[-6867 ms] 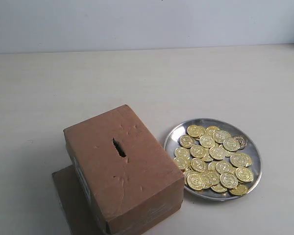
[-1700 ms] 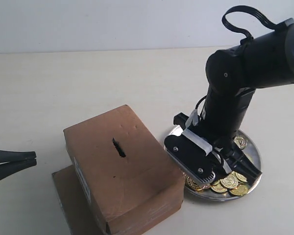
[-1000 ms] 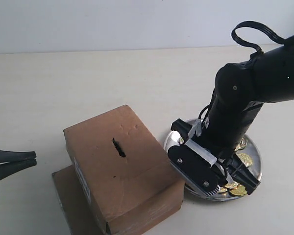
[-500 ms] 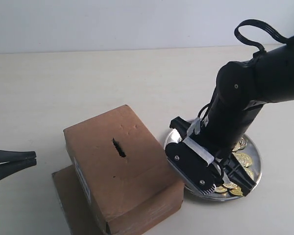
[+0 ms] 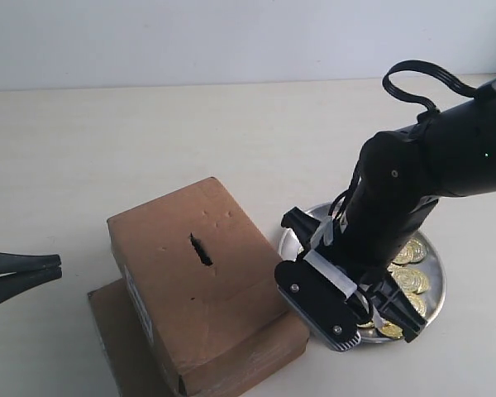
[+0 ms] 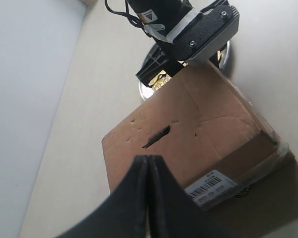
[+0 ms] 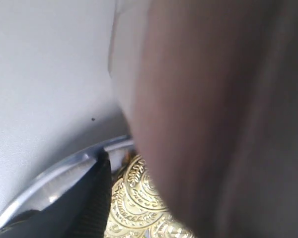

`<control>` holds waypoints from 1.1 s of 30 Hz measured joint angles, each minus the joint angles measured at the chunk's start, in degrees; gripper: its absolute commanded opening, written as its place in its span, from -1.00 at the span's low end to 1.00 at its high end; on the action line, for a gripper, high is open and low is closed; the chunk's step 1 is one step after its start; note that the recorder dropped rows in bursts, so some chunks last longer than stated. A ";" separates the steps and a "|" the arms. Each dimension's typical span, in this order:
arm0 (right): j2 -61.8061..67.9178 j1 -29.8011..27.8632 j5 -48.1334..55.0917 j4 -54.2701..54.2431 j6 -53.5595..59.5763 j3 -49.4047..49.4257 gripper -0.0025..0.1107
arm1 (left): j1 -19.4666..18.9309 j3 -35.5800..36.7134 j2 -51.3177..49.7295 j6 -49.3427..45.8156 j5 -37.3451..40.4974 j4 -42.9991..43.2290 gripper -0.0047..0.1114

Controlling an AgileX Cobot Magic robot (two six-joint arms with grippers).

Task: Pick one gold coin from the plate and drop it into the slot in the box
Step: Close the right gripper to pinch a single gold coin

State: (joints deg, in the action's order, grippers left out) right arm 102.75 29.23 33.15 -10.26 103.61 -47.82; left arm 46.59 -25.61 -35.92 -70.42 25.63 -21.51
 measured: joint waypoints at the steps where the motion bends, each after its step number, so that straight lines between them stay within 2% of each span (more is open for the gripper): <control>1: 0.00 0.00 0.00 0.00 -0.47 0.00 -0.14 | 0.00 0.00 0.00 0.00 0.00 0.00 -0.92; 25: 1.26 0.00 0.29 0.00 -14.46 -1.53 -0.14 | 0.00 0.00 0.00 0.00 0.00 0.00 -0.92; 33: 1.34 0.00 1.10 0.11 -15.17 -1.67 -0.15 | 0.00 0.00 0.00 0.00 0.00 0.00 -0.92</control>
State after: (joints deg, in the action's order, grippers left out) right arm 104.09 29.23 34.25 -10.15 88.44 -49.50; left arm 46.59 -25.61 -35.92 -70.42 25.63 -21.51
